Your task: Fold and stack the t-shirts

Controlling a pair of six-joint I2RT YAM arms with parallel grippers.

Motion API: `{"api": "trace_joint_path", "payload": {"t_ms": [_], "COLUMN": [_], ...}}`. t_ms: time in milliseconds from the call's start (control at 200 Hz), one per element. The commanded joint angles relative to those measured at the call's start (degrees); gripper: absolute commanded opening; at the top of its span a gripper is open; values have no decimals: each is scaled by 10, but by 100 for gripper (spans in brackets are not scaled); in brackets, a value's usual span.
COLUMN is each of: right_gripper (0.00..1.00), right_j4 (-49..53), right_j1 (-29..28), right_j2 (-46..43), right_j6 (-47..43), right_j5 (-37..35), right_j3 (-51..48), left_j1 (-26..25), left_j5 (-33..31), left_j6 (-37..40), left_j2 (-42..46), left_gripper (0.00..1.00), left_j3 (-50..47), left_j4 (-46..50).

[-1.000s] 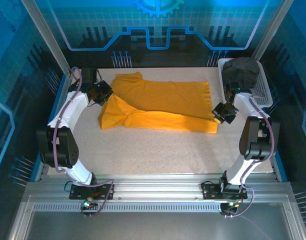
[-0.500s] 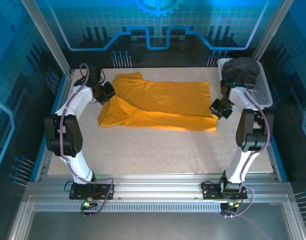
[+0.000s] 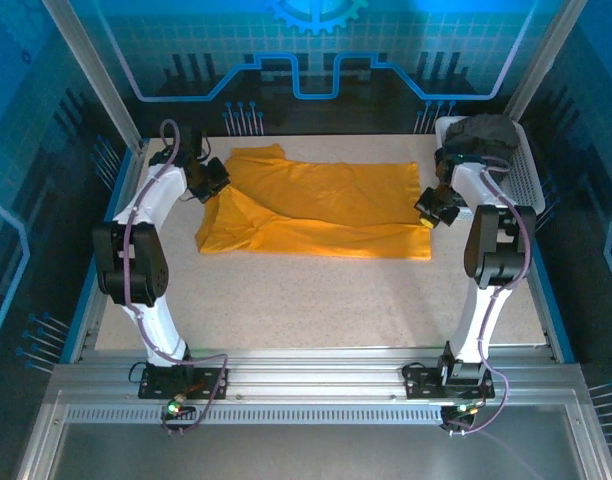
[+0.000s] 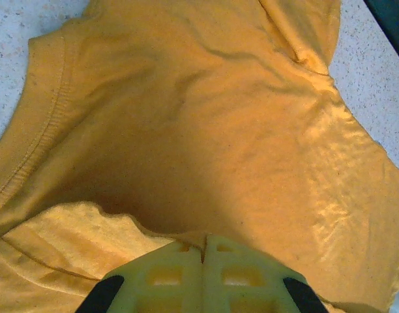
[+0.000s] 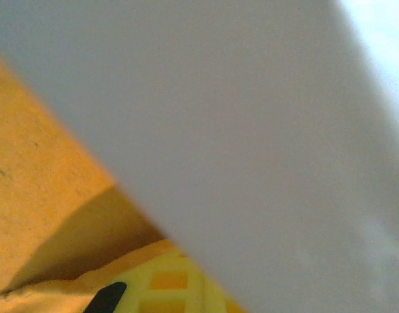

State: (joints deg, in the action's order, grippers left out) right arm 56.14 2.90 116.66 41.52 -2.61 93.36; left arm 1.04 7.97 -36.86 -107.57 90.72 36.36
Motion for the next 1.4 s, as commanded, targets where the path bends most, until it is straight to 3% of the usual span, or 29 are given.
{"api": "trace_joint_path", "payload": {"t_ms": [0,310,385,445,510,600,740,850,930,1125,1396], "right_gripper": [0,0,22,39,48,60,60,57,56,55,51], "right_j4": [28,31,36,47,54,65,40,-14,-86,-249,-276], "right_j1": [-10,-11,-14,-17,-17,-17,-18,-14,-1,51,61], "right_j2": [26,63,69,66,50,11,-102,-191,-243,-278,-222], "right_j6": [-10,-29,-51,-68,-82,-98,-98,-71,-42,39,69], "right_j5": [-9,-4,3,-6,-12,-25,-17,25,80,152,145], "right_j3": [22,58,79,95,100,90,-17,-153,-257,-403,-401], "left_j1": [9,12,15,17,18,18,31,77,114,129,121], "left_j5": [-17,-23,-29,-47,-77,-124,-121,-37,30,72,56], "left_j6": [21,37,46,49,53,51,-23,-116,-178,-220,-214], "left_j2": [-11,-38,-50,-53,-44,-6,116,197,209,168,125], "left_gripper": [0,0,2,15,34,46,50,54,54,55,50], "left_j3": [22,51,68,77,79,55,-104,-273,-355,-379,-371], "left_j4": [22,32,47,64,84,111,90,7,-75,-174,-135]}}
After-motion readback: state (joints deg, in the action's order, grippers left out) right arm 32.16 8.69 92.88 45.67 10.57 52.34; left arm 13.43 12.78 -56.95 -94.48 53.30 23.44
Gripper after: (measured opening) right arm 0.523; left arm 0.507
